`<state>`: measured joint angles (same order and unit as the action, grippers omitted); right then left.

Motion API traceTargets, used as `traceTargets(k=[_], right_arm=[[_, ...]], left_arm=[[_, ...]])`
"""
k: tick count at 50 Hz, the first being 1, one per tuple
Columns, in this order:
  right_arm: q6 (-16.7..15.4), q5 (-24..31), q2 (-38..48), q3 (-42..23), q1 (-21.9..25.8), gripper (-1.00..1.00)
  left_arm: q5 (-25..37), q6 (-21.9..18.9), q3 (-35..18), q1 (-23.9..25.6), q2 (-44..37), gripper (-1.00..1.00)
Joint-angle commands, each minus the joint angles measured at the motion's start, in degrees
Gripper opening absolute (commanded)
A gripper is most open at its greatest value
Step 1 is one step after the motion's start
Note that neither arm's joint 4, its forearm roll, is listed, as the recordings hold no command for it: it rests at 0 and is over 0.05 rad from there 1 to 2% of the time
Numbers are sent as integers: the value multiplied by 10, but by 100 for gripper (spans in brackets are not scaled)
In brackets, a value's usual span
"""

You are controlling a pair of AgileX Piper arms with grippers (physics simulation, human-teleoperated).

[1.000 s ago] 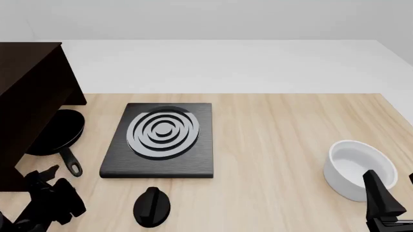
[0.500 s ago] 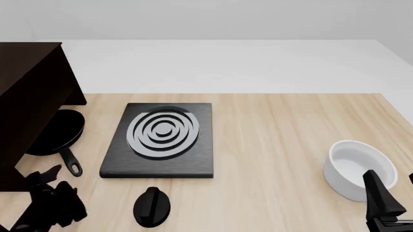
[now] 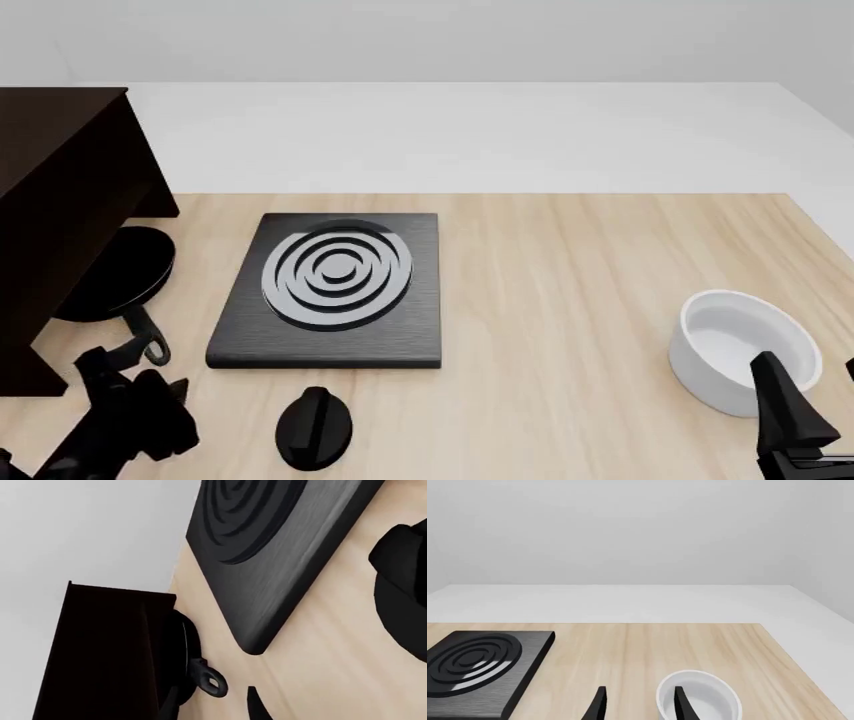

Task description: Put the frying pan under the cabinet shelf.

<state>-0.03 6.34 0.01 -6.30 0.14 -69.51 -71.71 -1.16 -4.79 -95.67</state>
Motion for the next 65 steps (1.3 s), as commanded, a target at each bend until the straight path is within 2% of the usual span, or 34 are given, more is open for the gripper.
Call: traceTargets(k=[1, 12, 26, 36, 41, 43, 48, 65], right_arm=[[0, 0, 0, 0, 0, 100], [0, 0, 0, 0, 0, 100], [0, 0, 0, 0, 0, 100], [0, 0, 0, 0, 0, 100], [0, 0, 0, 0, 0, 100], [0, 0, 0, 0, 0, 100], [0, 0, 0, 0, 0, 100], [0, 0, 0, 0, 0, 100]], left_arm=[[39, 37, -8, 44, 35, 100], [116, 68, -30, 83, 91, 100], [173, 88, -43, 114, 123, 100], [186, 96, -51, 129, 131, 100], [197, 113, -56, 144, 138, 100], [183, 107, -55, 143, 134, 100], [214, 124, -62, 154, 158, 100], [256, 150, -65, 187, 194, 100]])
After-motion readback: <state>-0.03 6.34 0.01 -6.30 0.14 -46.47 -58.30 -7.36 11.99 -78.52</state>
